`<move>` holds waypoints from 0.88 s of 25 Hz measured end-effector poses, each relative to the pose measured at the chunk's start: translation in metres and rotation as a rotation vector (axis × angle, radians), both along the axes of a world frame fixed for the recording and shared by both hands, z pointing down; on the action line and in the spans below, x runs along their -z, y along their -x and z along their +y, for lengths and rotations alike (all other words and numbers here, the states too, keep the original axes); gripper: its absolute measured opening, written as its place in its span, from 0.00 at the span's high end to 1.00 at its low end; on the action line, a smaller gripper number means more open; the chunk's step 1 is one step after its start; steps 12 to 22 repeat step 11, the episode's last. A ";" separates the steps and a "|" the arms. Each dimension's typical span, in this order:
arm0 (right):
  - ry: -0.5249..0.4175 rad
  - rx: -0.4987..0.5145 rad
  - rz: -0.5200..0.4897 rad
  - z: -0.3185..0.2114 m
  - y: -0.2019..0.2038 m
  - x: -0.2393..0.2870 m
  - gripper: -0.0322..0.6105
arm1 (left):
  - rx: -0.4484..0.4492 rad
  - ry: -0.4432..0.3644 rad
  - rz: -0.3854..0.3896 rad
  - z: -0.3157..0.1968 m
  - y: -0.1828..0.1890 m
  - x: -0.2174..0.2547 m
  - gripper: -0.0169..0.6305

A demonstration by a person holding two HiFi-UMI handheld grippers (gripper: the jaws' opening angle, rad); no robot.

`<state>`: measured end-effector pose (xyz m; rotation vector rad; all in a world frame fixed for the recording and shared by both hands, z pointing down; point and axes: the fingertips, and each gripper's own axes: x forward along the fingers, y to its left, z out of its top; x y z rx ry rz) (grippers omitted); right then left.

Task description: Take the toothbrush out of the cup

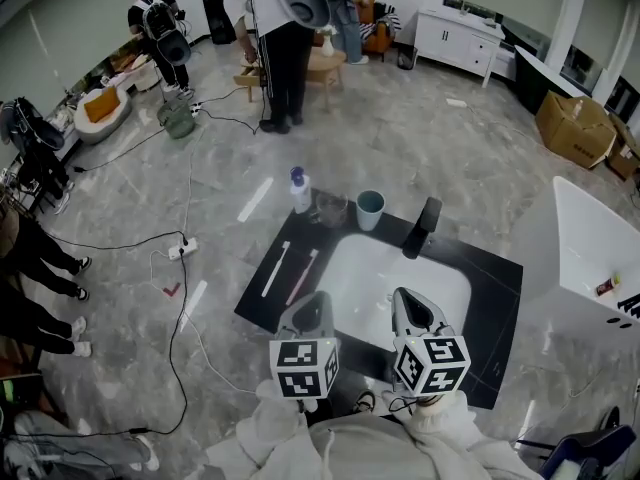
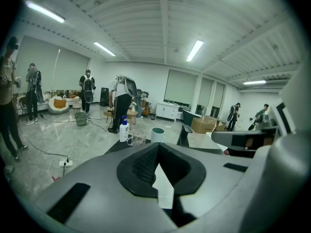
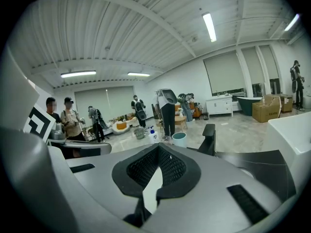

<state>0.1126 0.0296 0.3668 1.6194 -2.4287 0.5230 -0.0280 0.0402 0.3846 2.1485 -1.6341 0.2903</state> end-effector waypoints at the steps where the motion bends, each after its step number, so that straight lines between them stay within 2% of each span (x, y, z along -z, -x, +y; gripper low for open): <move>1: 0.001 -0.001 0.000 -0.001 0.001 0.000 0.92 | 0.000 0.000 0.000 -0.001 0.000 0.000 0.96; 22: 0.003 0.002 0.000 -0.006 0.006 -0.001 0.92 | 0.002 0.005 0.004 -0.007 0.006 -0.001 0.96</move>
